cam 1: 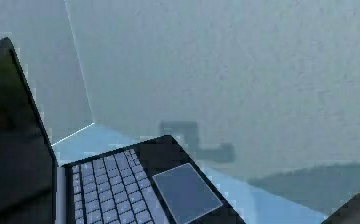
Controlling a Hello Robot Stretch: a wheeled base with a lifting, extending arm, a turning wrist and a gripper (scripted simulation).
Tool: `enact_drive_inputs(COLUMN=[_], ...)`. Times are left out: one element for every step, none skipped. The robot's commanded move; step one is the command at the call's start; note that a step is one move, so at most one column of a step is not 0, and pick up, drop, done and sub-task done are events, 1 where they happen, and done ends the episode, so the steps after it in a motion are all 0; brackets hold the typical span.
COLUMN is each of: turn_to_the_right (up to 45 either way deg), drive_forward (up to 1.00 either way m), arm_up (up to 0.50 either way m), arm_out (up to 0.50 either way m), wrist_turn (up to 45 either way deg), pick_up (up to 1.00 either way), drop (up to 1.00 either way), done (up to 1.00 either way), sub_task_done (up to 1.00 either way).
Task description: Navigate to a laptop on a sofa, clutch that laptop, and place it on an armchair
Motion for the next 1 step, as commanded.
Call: enact_drive_inputs(turn_to_the_right=[45.0], drive_forward=[0.00], arm_up=[0.00], arm_out=[0.00], wrist_turn=[0.0], pick_up=[0.00], drop=[0.00], done=[0.00], sub_task_done=[0.00])
